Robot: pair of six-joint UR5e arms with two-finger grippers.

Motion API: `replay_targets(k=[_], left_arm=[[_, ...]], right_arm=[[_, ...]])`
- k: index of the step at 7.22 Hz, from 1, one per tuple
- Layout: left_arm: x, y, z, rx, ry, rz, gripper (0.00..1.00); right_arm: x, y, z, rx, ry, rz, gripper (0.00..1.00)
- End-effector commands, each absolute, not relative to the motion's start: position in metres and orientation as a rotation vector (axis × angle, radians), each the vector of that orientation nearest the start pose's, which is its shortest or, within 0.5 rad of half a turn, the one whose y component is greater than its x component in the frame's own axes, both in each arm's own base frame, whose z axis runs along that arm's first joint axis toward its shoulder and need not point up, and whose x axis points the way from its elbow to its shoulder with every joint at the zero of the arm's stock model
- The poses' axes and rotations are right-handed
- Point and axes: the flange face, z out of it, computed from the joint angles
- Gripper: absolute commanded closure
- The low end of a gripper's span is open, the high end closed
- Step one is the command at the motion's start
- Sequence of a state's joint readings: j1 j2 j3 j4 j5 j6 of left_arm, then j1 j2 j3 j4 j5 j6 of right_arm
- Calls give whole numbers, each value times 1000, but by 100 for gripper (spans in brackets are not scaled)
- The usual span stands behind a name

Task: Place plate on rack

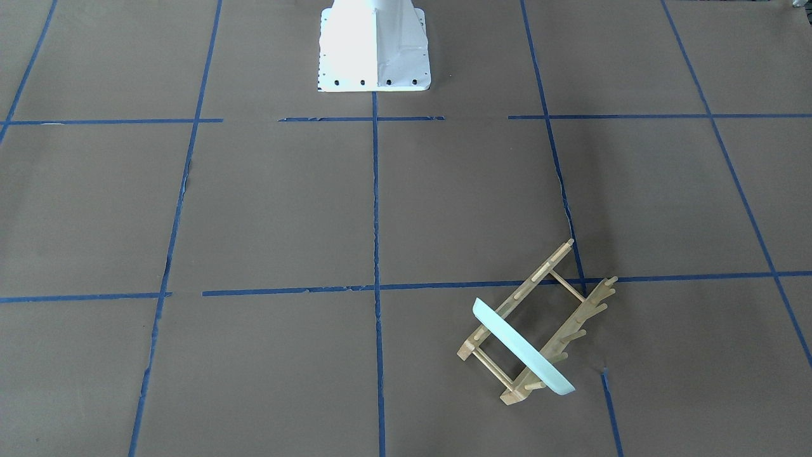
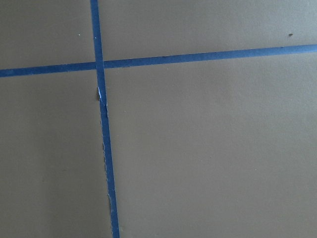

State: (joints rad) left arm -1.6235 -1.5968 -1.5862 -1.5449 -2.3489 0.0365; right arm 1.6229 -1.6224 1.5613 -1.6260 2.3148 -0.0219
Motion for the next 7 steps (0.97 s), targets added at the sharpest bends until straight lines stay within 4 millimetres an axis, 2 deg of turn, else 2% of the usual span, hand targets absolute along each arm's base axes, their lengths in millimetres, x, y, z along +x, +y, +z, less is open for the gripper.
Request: replay_targets(k=[1, 5, 7], left_arm=[[-90, -500, 641, 45, 772, -23, 0], [-87, -497, 655, 16, 771, -30, 0], [-86, -498, 654, 17, 771, -28, 0]], right_arm=[[90, -456, 696, -85, -747, 73, 0], [90, -456, 696, -85, -747, 72, 0], [90, -456, 696, -85, -747, 73, 0]])
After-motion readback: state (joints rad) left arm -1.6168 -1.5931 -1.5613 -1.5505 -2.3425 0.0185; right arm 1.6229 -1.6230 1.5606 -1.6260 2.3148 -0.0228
